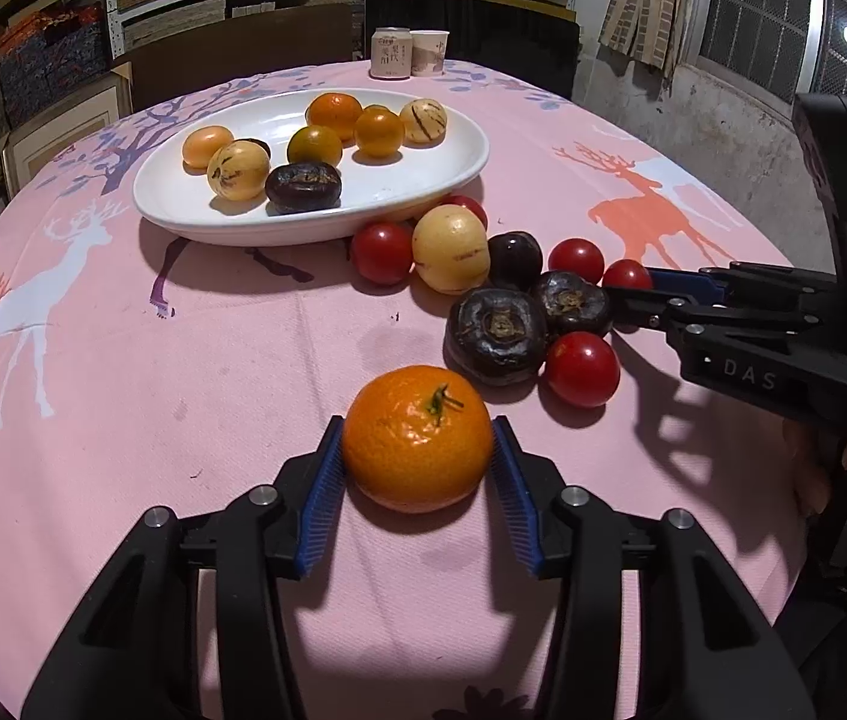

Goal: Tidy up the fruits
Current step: 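Grasp a red tomato with the right gripper while the left gripper holds the orange, then carry the orange and tomato onto the white plate and open both grippers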

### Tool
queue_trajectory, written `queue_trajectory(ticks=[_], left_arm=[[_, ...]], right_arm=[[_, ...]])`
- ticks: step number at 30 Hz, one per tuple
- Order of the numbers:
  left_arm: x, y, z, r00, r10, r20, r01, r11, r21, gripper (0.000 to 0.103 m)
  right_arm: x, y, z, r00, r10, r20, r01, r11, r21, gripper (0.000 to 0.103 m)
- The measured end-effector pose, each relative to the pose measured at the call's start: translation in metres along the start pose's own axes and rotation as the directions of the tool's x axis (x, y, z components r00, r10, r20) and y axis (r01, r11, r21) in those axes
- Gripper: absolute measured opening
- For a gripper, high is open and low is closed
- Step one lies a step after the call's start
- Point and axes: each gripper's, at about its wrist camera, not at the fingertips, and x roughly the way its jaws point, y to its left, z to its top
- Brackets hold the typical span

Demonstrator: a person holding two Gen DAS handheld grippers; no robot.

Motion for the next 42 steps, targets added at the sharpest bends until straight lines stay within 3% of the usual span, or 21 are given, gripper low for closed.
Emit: queue_trajectory(ticks=[13, 22, 26, 31, 35, 36, 42], left_arm=[[-0.013, 0.007, -0.002, 0.997, -0.023, 0.078, 0.026, 0.999, -0.039, 0.046], [-0.015, 0.009, -0.002, 0.995, -0.021, 0.092, 0.026, 0.998, -0.054, 0.046], [-0.005, 0.003, 0.000, 1.000, -0.009, 0.027, 0.010, 1.000, -0.026, 0.046], [0.004, 0.010, 0.004, 1.000, -0.007, -0.008, 0.006, 0.998, -0.065, 0.056], [0.006, 0.002, 0.005, 0.999, 0.044, -0.020, -0.044, 0.999, -0.021, 0.053], [0.005, 0.003, 0.004, 0.999, 0.035, -0.013, -0.035, 0.999, -0.031, 0.046], [-0.017, 0.013, -0.001, 0.996, -0.014, 0.088, 0.020, 0.998, -0.067, 0.045]], right_arm=[[-0.004, -0.006, -0.002, 1.000, 0.014, 0.021, -0.014, 0.999, 0.034, 0.031], [-0.005, -0.010, -0.002, 0.999, 0.029, 0.028, -0.031, 0.998, 0.057, 0.031], [-0.003, -0.009, -0.003, 0.999, 0.031, 0.015, -0.032, 0.998, 0.048, 0.031], [-0.002, -0.007, -0.003, 0.999, 0.035, 0.006, -0.036, 0.999, 0.035, 0.031], [0.001, -0.005, -0.002, 0.999, 0.036, -0.007, -0.035, 0.999, 0.028, 0.032], [0.001, -0.005, -0.002, 0.999, 0.035, -0.008, -0.035, 0.999, 0.025, 0.031], [-0.001, -0.010, -0.003, 0.998, 0.058, 0.005, -0.058, 0.997, 0.058, 0.031]])
